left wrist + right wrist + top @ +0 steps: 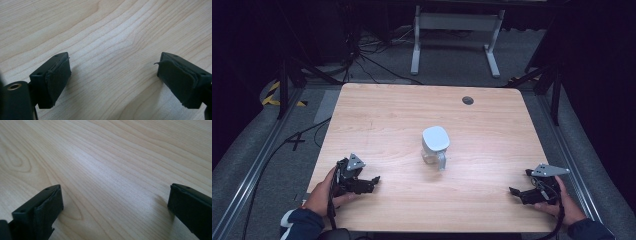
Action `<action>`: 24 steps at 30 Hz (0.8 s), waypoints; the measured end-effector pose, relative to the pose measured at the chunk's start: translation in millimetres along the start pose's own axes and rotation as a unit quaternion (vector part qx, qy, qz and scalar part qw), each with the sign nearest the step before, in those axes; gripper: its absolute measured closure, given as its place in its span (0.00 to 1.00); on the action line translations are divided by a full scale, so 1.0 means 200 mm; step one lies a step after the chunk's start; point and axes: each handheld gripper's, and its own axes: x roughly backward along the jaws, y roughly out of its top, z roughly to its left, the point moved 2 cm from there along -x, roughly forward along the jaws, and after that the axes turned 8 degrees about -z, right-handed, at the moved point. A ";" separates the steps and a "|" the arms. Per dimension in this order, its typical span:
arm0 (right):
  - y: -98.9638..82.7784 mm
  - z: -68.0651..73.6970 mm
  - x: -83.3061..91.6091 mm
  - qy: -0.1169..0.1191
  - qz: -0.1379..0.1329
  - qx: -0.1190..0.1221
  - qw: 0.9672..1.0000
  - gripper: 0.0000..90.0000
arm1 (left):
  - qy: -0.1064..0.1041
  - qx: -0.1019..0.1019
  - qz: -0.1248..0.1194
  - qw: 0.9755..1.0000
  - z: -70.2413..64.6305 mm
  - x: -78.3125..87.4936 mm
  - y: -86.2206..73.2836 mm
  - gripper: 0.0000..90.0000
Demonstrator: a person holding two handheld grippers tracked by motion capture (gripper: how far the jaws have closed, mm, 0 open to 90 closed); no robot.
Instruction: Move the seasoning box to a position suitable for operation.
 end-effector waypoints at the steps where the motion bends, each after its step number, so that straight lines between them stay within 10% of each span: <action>1: 0.00 0.00 0.00 0.000 0.000 0.000 1.000 0.00 | -0.005 0.000 -0.001 1.000 -0.01 -0.01 0.00 0.13; 14: 0.02 0.00 0.00 0.025 0.014 0.023 0.999 0.06 | -0.042 -0.032 0.021 0.998 -0.02 -0.05 0.03 0.00; 16: 0.04 0.00 0.01 0.035 -0.004 0.025 0.999 0.34 | -0.042 -0.032 0.017 0.998 -0.02 -0.05 0.03 0.00; 24: 0.28 0.05 -0.04 0.101 -0.065 0.046 0.992 0.67 | -0.070 -0.053 0.021 0.996 -0.03 -0.04 0.03 0.00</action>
